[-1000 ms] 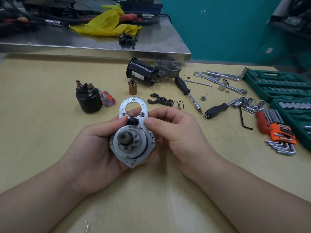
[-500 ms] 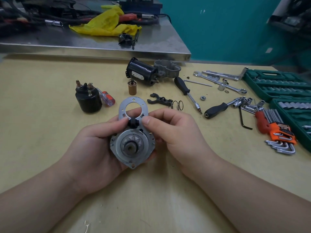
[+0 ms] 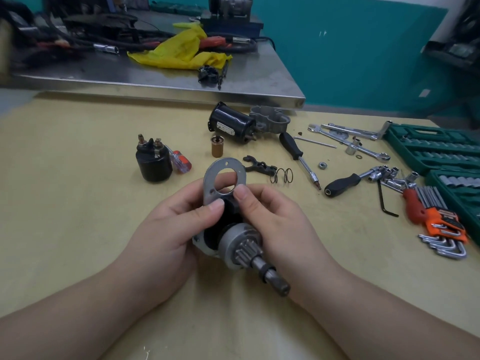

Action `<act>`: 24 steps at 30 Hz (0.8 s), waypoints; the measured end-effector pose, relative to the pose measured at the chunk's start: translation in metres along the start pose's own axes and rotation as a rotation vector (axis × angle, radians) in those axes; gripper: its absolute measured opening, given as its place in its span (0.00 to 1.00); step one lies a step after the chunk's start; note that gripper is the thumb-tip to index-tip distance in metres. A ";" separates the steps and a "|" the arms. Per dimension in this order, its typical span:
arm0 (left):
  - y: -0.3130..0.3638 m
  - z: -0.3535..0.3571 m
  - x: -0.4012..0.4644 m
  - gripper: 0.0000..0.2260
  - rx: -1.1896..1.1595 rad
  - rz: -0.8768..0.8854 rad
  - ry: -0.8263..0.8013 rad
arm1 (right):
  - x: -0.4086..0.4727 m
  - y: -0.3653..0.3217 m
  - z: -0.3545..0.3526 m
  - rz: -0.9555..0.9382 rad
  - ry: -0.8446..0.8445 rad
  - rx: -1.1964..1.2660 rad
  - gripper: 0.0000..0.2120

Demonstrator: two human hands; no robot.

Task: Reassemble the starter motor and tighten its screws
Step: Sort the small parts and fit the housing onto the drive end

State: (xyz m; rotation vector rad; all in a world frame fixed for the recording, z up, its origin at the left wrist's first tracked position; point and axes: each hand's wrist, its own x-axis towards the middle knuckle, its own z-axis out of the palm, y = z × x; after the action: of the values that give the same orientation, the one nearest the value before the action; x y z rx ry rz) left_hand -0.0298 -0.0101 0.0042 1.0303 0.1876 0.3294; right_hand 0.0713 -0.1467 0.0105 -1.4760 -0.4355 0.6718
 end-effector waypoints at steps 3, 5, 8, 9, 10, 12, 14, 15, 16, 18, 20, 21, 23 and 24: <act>-0.003 -0.002 -0.002 0.18 0.104 0.052 -0.004 | -0.003 -0.001 0.003 0.103 -0.114 0.062 0.24; 0.000 -0.006 0.000 0.18 0.226 0.079 -0.057 | -0.002 -0.001 0.003 0.143 -0.129 0.098 0.24; 0.019 -0.019 0.011 0.17 0.515 0.249 -0.060 | 0.003 -0.001 0.002 0.165 -0.100 0.169 0.25; 0.028 -0.024 0.017 0.15 0.611 0.324 0.023 | 0.004 -0.003 0.003 0.181 -0.073 0.208 0.26; 0.036 -0.030 0.021 0.13 0.657 0.377 0.122 | 0.004 -0.004 0.003 0.211 -0.040 0.276 0.27; 0.045 -0.041 0.027 0.10 0.646 0.429 0.235 | 0.006 -0.008 0.004 0.283 0.019 0.500 0.29; 0.042 -0.049 0.031 0.07 0.694 0.431 0.266 | 0.007 -0.012 0.002 0.331 0.061 0.665 0.32; 0.039 -0.052 0.033 0.06 0.777 0.423 0.278 | 0.007 -0.013 0.002 0.350 0.080 0.706 0.33; 0.034 -0.053 0.035 0.04 0.898 0.416 0.288 | 0.009 -0.014 0.000 0.367 0.094 0.731 0.34; 0.027 -0.055 0.039 0.06 1.177 0.411 0.294 | 0.011 -0.013 -0.002 0.396 0.101 0.753 0.36; 0.023 -0.055 0.043 0.09 1.369 0.374 0.242 | 0.013 -0.012 -0.002 0.402 0.099 0.741 0.36; 0.022 -0.055 0.045 0.11 1.429 0.340 0.209 | 0.014 -0.011 -0.002 0.397 0.098 0.735 0.35; 0.019 -0.055 0.047 0.15 1.517 0.301 0.159 | 0.014 -0.009 -0.001 0.385 0.096 0.727 0.34; 0.018 -0.054 0.046 0.17 1.569 0.310 0.132 | 0.014 -0.008 -0.001 0.379 0.095 0.721 0.34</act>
State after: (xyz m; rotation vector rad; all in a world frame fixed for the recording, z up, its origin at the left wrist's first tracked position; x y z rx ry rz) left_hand -0.0061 0.0587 -0.0076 2.6059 0.4262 0.5348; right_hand 0.0834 -0.1381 0.0164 -0.8919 0.1692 0.9319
